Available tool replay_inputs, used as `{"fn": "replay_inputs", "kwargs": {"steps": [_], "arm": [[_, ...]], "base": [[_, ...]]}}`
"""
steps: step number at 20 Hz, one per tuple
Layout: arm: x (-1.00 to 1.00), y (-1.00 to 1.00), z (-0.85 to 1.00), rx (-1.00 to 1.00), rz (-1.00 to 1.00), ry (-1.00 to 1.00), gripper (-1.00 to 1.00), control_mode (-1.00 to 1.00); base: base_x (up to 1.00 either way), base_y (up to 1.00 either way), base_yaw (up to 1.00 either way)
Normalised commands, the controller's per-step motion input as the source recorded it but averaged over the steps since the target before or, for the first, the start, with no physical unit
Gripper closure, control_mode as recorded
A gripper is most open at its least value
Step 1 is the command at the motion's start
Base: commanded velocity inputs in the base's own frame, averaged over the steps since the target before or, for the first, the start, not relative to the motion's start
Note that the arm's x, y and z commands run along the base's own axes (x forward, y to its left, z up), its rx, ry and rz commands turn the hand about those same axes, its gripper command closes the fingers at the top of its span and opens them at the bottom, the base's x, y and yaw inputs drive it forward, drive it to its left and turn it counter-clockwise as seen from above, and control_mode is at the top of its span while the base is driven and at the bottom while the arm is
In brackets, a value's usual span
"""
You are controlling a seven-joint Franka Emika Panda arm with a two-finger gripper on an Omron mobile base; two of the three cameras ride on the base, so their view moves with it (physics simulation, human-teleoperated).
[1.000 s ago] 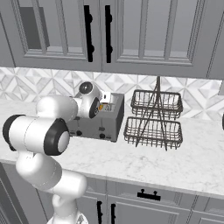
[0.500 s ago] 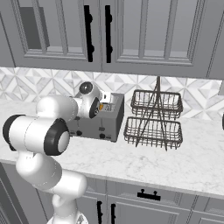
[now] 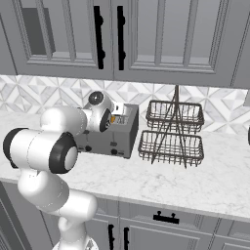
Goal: Start the toaster. Once the lever pops up, take the bread to the plate on the dining counter.
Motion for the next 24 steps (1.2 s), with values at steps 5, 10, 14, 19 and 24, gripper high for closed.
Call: {"fn": "replay_inputs", "kwargs": {"steps": [5, 10, 14, 19, 24], "arm": [[0.0, 0.0, 0.0, 0.0, 0.0, 0.0, -1.0, -1.0], [0.0, 0.0, 0.0, 0.0, 0.0, 0.0, -1.0, -1.0], [0.0, 0.0, 0.0, 0.0, 0.0, 0.0, -1.0, -1.0], [0.0, 0.0, 0.0, 0.0, 0.0, 0.0, -1.0, -1.0], [0.0, 0.0, 0.0, 0.0, 0.0, 0.0, -1.0, -1.0]], "base": [[0.0, 0.0, 0.0], [0.0, 0.0, 0.0], [0.0, 0.0, 0.0], [0.0, 0.0, 0.0], [0.0, 0.0, 0.0]]}}
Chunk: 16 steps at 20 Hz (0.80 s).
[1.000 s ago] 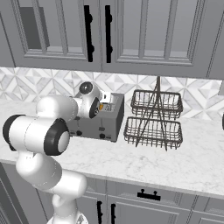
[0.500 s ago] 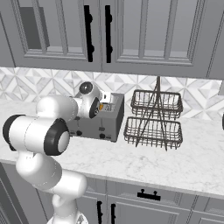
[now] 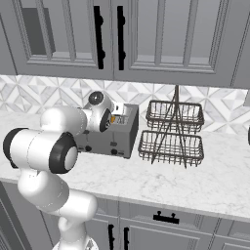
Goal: Start the toaster. Once the lever pops up, take the bread to the plate on the dining counter.
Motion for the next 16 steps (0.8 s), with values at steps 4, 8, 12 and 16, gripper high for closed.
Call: {"fn": "replay_inputs", "kwargs": {"steps": [4, 8, 12, 16], "arm": [[0.0, 0.0, 0.0, 0.0, 0.0, 0.0, -1.0, -1.0], [0.0, 0.0, 0.0, 0.0, 0.0, 0.0, -1.0, -1.0], [0.0, 0.0, 0.0, 0.0, 0.0, 0.0, -1.0, -1.0], [0.0, 0.0, 0.0, 0.0, 0.0, 0.0, -1.0, -1.0]], "base": [[0.0, 0.0, 0.0], [0.0, 0.0, 0.0], [0.0, 0.0, 0.0], [0.0, 0.0, 0.0]]}}
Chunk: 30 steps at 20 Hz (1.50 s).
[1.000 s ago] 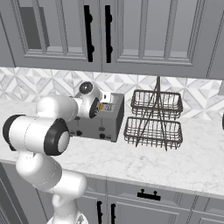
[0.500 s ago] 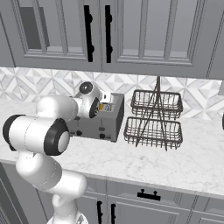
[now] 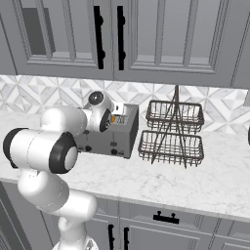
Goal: Start the toaster. Once the lever pops up, take the bread to the plate on the dining counter.
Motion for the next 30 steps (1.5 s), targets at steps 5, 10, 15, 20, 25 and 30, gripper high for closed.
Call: {"fn": "replay_inputs", "kwargs": {"steps": [5, 10, 15, 20, 25, 30], "arm": [[0.0, 0.0, 0.0, 0.0, 0.0, 0.0, -1.0, -1.0], [0.0, 0.0, 0.0, 0.0, 0.0, 0.0, -1.0, -1.0], [0.0, 0.0, 0.0, 0.0, 0.0, 0.0, -1.0, -1.0], [0.0, 0.0, 0.0, 0.0, 0.0, 0.0, -1.0, -1.0], [0.0, 0.0, 0.0, 0.0, 0.0, 0.0, -1.0, -1.0], [0.0, 0.0, 0.0, 0.0, 0.0, 0.0, -1.0, -1.0]], "base": [[0.0, 0.0, 0.0], [0.0, 0.0, 0.0], [0.0, 0.0, 0.0], [0.0, 0.0, 0.0], [0.0, 0.0, 0.0], [0.0, 0.0, 0.0]]}}
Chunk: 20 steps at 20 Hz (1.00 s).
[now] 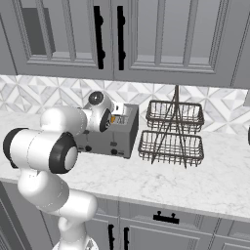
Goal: Start the toaster. Once the lever pops up, take the bread to the plate on the dining counter.
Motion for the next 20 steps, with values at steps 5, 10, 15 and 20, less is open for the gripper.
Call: {"fn": "replay_inputs", "kwargs": {"steps": [5, 10, 15, 20], "arm": [[0.0, 0.0, 0.0, 0.0, 0.0, 0.0, -1.0, -1.0], [0.0, 0.0, 0.0, 0.0, 0.0, 0.0, -1.0, -1.0], [0.0, 0.0, 0.0, 0.0, 0.0, 0.0, -1.0, -1.0], [0.0, 0.0, 0.0, 0.0, 0.0, 0.0, -1.0, -1.0]], "base": [[0.0, 0.0, 0.0], [0.0, 0.0, 0.0], [0.0, 0.0, 0.0], [0.0, 0.0, 0.0]]}}
